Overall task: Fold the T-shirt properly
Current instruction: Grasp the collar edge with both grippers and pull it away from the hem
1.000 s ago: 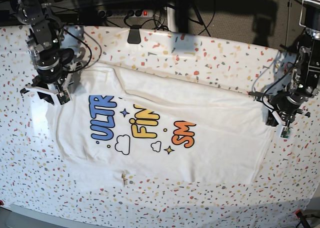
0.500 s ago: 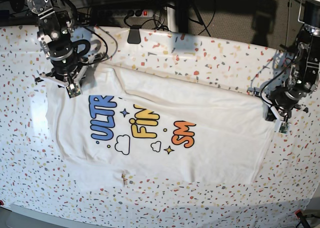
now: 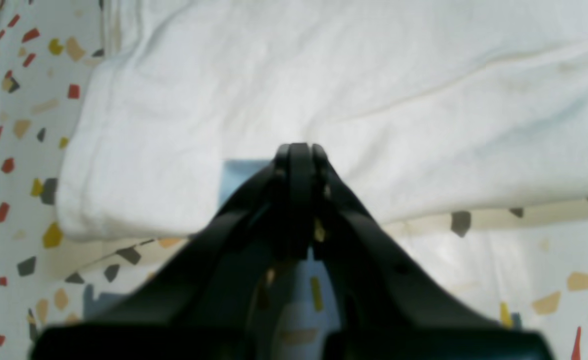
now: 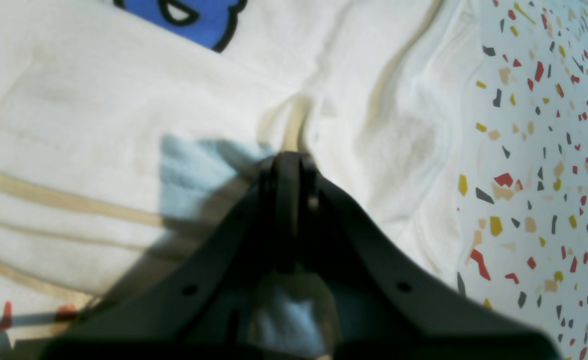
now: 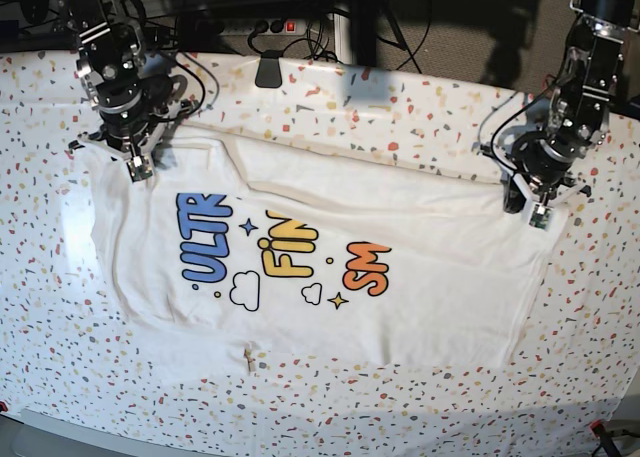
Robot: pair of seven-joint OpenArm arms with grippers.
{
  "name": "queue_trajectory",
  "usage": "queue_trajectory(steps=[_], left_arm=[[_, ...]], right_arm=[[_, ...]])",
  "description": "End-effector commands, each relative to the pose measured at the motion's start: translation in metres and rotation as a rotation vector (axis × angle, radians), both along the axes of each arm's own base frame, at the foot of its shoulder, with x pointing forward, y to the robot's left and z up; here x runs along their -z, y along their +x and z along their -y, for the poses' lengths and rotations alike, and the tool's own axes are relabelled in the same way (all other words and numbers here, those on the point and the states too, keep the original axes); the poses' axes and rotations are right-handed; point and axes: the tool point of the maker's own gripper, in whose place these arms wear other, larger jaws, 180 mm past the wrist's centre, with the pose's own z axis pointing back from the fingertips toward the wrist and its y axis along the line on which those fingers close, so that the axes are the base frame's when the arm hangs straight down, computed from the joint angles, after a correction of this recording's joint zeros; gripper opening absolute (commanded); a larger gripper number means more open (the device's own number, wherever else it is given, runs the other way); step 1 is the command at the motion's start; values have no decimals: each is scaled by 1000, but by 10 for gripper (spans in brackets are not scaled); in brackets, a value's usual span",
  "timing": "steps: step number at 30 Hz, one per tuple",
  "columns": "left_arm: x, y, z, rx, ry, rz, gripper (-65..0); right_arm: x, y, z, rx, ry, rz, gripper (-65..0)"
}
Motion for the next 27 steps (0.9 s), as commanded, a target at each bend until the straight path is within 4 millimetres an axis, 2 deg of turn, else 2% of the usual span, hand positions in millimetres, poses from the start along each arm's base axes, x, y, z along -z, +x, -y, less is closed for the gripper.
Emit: queue_trajectory(steps=[1, 4, 8, 11, 17, 24, 27], left_arm=[[-4, 0, -5, -1, 14, 9, -650], [4, -10, -6, 1, 19, -19, -650], [24, -37, -11, 30, 97, -77, -650], [33, -60, -7, 58, 118, -101, -650], [35, -96, 8, 98, 105, -132, -650], [45, -139, 17, 131, 109, -198, -650], [50, -160, 19, 138, 101, -234, -650]], right_arm=[[-2, -1, 7, 11, -16, -8, -650], [1, -4, 6, -2, -17, -24, -650], [8, -18, 4, -18, -26, -48, -650], [12, -30, 2, -44, -39, -55, -650], [15, -50, -4, -84, -63, -76, -650], [21, -74, -8, -99, -64, -118, -650], [15, -80, -3, -92, -118, -91, -650]])
